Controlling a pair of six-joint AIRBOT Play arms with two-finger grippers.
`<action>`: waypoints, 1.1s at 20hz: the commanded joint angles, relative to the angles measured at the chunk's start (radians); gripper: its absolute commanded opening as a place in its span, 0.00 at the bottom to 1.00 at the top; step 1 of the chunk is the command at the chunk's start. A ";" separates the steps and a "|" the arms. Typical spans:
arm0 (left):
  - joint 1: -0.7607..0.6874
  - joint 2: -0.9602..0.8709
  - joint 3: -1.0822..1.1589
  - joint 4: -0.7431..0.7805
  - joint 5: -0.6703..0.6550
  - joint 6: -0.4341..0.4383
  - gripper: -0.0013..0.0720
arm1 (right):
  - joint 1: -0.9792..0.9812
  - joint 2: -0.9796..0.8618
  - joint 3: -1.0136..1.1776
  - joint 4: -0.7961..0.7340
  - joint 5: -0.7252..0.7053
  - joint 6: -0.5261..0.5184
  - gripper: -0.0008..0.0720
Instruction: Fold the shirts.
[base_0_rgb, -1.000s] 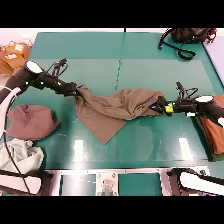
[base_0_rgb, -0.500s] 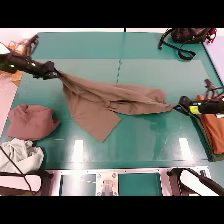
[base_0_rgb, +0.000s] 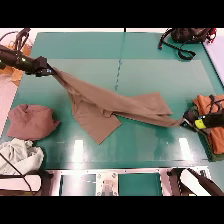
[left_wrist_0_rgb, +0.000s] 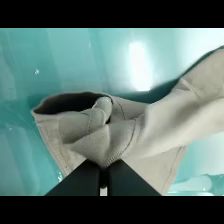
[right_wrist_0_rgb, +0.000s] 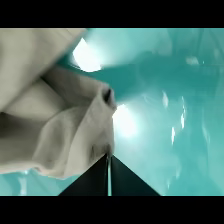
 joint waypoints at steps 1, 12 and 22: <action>0.002 0.002 -0.030 0.008 -0.019 0.012 0.06 | -0.003 0.005 -0.086 -0.048 -0.009 0.033 0.54; 0.002 0.002 -0.153 0.036 0.041 0.019 0.06 | -0.013 -0.254 0.132 0.346 -0.122 -0.161 0.61; 0.002 0.002 -0.153 0.036 0.053 0.019 0.06 | -0.014 -0.389 0.133 0.408 -0.057 -0.225 0.46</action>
